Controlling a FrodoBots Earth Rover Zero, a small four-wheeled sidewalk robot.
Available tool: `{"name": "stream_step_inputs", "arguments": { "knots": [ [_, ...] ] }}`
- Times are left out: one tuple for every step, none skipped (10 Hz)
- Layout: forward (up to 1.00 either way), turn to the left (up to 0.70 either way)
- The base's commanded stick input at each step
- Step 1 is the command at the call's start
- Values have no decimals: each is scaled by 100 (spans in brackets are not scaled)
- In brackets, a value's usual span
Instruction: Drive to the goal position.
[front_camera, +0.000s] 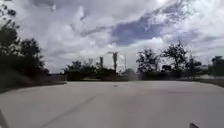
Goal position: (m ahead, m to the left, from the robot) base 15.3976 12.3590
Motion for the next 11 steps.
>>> {"name": "stream_step_inputs", "arguments": {
  "knots": [
    [59, 1],
    [59, 1],
    [59, 1],
    [59, 1],
    [59, 1],
    [59, 1],
    [59, 1],
    [59, 1],
    [59, 1],
    [59, 1],
    [59, 1]
  ]
}}
